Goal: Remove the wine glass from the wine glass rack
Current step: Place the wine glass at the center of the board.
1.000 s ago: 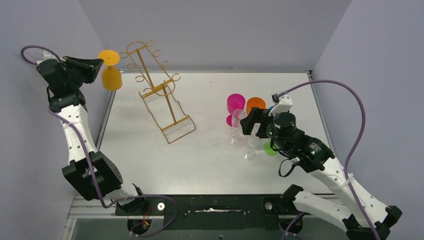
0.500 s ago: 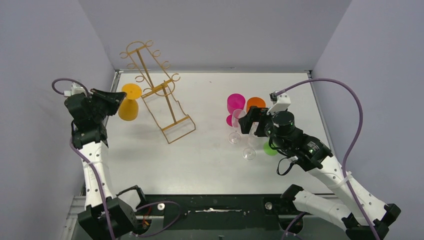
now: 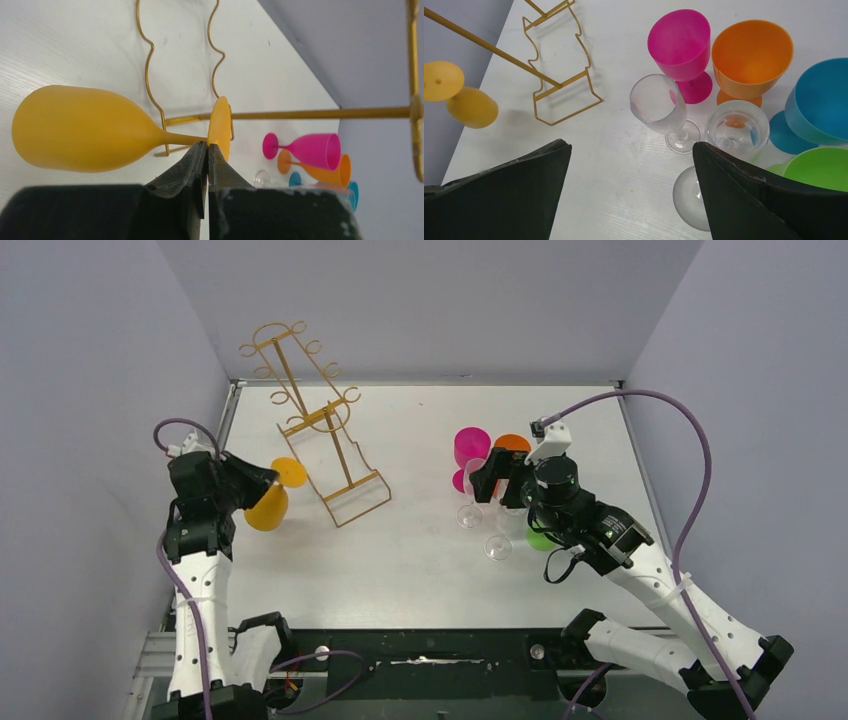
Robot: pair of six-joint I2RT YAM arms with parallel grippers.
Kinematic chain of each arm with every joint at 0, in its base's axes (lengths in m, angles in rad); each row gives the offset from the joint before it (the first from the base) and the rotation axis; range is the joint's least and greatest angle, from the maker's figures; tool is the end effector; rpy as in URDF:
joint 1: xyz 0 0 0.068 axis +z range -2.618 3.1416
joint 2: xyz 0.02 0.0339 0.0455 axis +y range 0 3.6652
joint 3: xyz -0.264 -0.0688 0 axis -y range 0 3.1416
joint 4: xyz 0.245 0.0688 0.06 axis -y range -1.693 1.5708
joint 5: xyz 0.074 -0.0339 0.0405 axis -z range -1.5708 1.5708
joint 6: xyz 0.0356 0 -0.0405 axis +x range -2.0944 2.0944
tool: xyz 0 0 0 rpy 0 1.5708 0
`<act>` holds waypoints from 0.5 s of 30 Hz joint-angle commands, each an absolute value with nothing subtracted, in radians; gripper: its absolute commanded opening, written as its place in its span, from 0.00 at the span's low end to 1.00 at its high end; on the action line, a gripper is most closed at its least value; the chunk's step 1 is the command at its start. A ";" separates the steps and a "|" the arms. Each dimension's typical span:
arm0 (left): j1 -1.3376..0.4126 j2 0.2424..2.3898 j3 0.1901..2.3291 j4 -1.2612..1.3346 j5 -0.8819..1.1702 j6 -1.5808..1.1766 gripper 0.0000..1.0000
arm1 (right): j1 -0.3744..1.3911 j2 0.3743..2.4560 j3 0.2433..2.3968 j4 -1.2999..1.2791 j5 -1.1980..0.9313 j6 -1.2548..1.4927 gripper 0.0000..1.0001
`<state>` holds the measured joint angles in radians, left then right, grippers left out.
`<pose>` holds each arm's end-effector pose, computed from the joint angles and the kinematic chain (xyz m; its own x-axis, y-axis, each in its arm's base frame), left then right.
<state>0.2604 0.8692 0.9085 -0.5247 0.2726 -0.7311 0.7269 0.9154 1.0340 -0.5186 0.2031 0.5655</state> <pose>0.1840 0.0391 0.3342 -0.3237 -0.7517 -0.5746 -0.3143 0.6582 -0.6841 0.1509 0.1246 0.3690 -0.5201 0.2398 -0.8198 -0.2764 0.8609 0.4272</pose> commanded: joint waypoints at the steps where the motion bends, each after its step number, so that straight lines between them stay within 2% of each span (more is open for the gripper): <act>1: 0.187 0.831 0.886 -0.519 0.365 -0.656 0.00 | 0.725 0.927 1.045 -0.443 0.226 0.620 0.98; 7: 0.088 0.783 0.825 -0.606 0.382 -0.576 0.00 | 0.726 0.904 0.998 -0.367 0.253 0.667 0.98; 15: -0.068 0.657 0.781 -0.621 0.595 -0.447 0.00 | 0.726 0.897 0.986 -0.306 0.209 0.666 0.98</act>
<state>-0.0036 0.7181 0.7540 -0.6323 0.4629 -0.5407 0.7269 0.9123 0.9787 -0.4114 0.2184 0.6521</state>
